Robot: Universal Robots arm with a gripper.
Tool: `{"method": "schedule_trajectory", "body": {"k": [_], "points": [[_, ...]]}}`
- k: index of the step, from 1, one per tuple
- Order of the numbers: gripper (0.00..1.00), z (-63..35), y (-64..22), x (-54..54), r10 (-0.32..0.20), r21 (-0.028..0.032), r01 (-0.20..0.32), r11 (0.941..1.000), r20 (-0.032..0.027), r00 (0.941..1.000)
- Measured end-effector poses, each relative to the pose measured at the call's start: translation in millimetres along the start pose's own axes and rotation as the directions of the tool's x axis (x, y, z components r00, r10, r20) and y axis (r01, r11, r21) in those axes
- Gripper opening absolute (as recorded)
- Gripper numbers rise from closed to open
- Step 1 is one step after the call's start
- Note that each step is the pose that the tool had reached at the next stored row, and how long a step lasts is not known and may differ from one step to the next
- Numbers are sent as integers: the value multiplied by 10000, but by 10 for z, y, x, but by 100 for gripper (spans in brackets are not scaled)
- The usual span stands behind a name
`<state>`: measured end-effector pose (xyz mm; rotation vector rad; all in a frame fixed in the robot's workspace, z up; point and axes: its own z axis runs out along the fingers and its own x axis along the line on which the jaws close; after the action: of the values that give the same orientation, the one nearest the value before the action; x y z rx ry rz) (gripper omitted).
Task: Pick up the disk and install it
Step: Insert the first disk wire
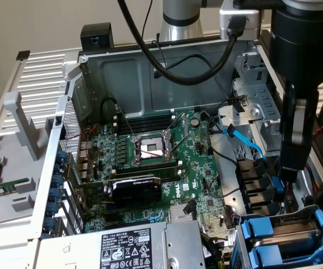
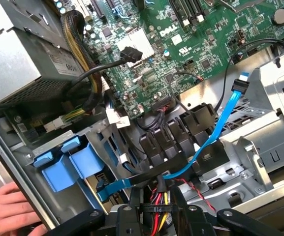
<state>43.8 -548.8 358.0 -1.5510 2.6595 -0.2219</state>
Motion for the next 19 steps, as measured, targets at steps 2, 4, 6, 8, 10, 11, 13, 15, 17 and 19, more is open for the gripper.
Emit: {"method": "schedule_trajectory", "body": {"k": [2, 4, 6, 8, 10, 11, 13, 15, 17, 19], "points": [[35, 1, -5, 6, 19, 5, -19, 10000, -7, 10000], [35, 2, -12, 6, 32, 8, -31, 10000, -9, 10000], [35, 3, -16, 6, 42, 10, -42, 10000, -10, 10000], [35, 4, -25, 9, 48, 10, -48, 10000, -11, 10000], [35, 4, -25, 9, 53, 9, -53, 10000, -11, 10000], [35, 4, -25, 9, 54, 10, -54, 10000, -11, 10000], [35, 5, -26, 9, 53, 10, -53, 10000, -12, 10000], [35, 6, -26, 9, 53, 10, -53, 10000, -12, 10000], [36, 7, -26, 9, 53, 10, -53, 10000, -12, 10000], [43, 7, -26, 9, 53, 10, -53, 10000, -12, 10000]]}}
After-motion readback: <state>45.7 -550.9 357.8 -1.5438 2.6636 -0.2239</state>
